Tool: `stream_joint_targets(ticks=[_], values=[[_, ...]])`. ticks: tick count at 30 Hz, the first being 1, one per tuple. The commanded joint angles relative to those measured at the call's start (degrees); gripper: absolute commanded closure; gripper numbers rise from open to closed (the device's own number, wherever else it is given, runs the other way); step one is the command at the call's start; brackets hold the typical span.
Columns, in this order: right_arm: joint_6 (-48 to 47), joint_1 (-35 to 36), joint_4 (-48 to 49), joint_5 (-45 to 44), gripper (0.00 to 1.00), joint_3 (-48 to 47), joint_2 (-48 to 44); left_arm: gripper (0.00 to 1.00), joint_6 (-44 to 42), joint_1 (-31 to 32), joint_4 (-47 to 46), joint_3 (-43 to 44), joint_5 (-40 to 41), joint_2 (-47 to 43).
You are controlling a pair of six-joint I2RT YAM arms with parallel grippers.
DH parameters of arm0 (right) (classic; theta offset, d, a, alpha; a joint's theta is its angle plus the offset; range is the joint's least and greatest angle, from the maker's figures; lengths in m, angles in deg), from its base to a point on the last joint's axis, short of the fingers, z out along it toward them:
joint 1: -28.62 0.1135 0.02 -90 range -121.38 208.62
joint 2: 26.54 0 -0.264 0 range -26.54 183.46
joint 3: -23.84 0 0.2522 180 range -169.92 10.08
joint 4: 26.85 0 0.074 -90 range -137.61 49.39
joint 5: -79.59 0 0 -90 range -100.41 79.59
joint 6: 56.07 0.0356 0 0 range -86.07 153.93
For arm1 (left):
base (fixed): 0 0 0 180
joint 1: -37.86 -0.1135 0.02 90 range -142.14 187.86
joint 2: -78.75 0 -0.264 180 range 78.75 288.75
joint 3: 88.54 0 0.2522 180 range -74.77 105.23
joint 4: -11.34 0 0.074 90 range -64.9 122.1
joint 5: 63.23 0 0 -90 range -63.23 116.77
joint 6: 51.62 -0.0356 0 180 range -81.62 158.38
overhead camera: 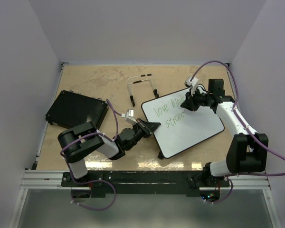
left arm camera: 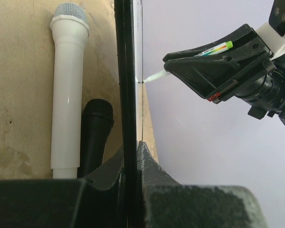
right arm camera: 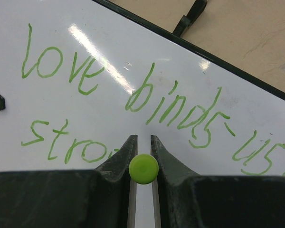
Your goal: Write a sentence on the whiteboard
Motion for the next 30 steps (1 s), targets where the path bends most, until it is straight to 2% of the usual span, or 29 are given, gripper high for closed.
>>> stream_joint_targets(ticks=[1, 30], values=[[1.3, 0.3, 2.6, 0.2, 1.00, -1.1, 0.7, 1.00, -4.0, 0.1, -18.5, 1.4, -2.2, 0.3], [-15.5, 1.0, -18.3, 0.6, 1.00, -0.3, 0.3, 1.00, -4.2, -0.1, -18.9, 1.2, -2.0, 0.1]])
